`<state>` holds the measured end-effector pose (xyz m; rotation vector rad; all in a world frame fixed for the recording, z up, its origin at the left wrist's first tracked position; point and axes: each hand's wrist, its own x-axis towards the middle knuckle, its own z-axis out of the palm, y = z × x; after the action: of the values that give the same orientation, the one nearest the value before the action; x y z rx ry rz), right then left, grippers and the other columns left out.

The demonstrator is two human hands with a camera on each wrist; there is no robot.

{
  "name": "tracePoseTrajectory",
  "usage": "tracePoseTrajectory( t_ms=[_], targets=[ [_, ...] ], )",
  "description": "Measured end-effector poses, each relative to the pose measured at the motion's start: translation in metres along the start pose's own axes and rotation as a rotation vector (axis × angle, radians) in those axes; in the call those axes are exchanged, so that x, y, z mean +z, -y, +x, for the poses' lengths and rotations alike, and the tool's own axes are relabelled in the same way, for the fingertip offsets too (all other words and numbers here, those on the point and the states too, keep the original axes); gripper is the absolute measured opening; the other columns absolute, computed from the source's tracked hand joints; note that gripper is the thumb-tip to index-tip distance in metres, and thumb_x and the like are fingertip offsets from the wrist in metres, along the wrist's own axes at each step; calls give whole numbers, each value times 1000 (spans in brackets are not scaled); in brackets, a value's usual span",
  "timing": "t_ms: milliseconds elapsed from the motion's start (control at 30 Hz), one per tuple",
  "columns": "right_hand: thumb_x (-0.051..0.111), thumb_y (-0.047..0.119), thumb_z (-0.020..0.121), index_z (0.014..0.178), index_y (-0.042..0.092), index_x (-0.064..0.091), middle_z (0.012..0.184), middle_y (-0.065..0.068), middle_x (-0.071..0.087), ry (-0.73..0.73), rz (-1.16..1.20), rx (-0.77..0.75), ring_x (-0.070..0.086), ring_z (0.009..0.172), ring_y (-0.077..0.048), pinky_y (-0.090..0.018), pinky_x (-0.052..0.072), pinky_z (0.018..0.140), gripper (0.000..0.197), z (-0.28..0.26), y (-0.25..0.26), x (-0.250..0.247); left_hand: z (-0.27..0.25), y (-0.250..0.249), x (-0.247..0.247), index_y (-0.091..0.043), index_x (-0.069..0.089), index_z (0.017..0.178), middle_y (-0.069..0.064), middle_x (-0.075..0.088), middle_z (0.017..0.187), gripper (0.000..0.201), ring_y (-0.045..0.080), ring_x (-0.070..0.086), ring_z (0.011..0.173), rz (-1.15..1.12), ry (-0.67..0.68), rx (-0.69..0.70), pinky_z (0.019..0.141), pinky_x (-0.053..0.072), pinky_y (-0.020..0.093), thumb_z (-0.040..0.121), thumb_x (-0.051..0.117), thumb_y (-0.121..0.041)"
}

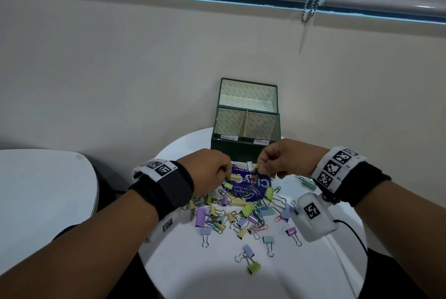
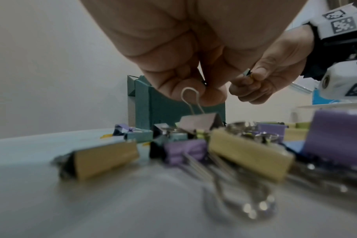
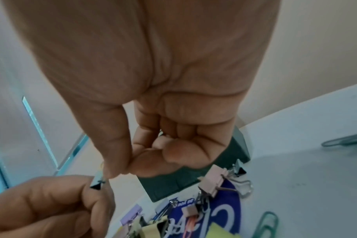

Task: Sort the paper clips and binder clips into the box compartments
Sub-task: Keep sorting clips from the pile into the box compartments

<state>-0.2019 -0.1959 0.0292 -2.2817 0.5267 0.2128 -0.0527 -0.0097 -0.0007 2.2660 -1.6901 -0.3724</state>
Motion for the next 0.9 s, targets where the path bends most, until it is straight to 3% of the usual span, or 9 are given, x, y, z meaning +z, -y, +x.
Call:
tracePoseTrajectory(
  t_ms=[100, 200, 333, 400, 467, 600, 667, 800, 900],
  targets=[
    [71, 17, 92, 92, 14, 73, 79, -2, 73, -86, 33, -13, 62, 70, -12, -25, 53, 69, 4, 2, 2, 1, 1, 0, 0, -22, 64, 96, -13, 61, 92, 25, 9, 56, 84, -23, 3, -14, 69, 43, 21, 96, 42, -11],
    [71, 16, 93, 90, 20, 78, 76, 2, 74, -243, 43, -42, 59, 61, -6, -19, 51, 63, 9, 7, 1, 4, 0, -3, -1, -25, 67, 103, -13, 55, 97, 27, 9, 53, 90, -11, 74, 11, 79, 43, 24, 99, 41, -18],
    [73, 16, 91, 87, 23, 80, 68, 7, 73, -338, 80, -64, 58, 54, 0, -15, 48, 57, 11, 9, -1, 6, -3, -5, 2, -47, 65, 118, -11, 51, 103, 26, 10, 53, 98, 128, 179, 58, 87, 47, 31, 95, 52, -43],
    [74, 18, 89, 86, 26, 79, 69, 13, 73, -274, -70, -69, 62, 57, 4, -13, 49, 59, 10, 8, 1, 9, -2, -5, 4, -51, 62, 122, -8, 50, 104, 32, 13, 53, 99, 195, 229, 63, 87, 49, 34, 90, 57, -53],
    [75, 21, 87, 88, 29, 79, 78, 17, 75, -139, -258, -74, 66, 69, 4, -18, 54, 72, 9, 6, 4, 16, -2, -5, 5, -46, 66, 117, -8, 48, 102, 31, 12, 53, 95, 215, 210, 52, 83, 49, 32, 87, 61, -54],
    [74, 29, 88, 116, 30, 74, 108, 13, 71, 26, -599, -88, 64, 93, -6, -26, 53, 89, 28, 9, 12, 42, -3, -3, 7, -34, 70, 89, -10, 49, 95, 15, 12, 56, 85, 214, 108, 42, 77, 54, 34, 84, 65, -47],
    [75, 28, 86, 121, 29, 72, 113, 8, 71, 47, -710, -86, 64, 99, -13, -32, 55, 93, 34, 16, 12, 53, -4, -3, 7, -34, 69, 88, -12, 48, 94, 14, 10, 56, 85, 188, 100, 40, 77, 54, 32, 82, 67, -47],
    [73, 18, 87, 96, 24, 75, 94, 3, 73, 86, -717, -67, 67, 88, -17, -36, 58, 89, 11, 20, 15, 56, -4, -4, 7, -42, 68, 111, -12, 45, 97, 40, 10, 51, 91, 219, 192, 56, 80, 51, 32, 76, 69, -63],
    [68, 15, 88, 88, 23, 71, 87, 4, 71, 113, -717, -102, 63, 80, -15, -32, 57, 84, 8, 16, 17, 56, -3, -3, 8, -43, 67, 113, -11, 45, 98, 43, 11, 52, 94, 230, 194, 58, 82, 51, 32, 76, 68, -65]
  ],
)
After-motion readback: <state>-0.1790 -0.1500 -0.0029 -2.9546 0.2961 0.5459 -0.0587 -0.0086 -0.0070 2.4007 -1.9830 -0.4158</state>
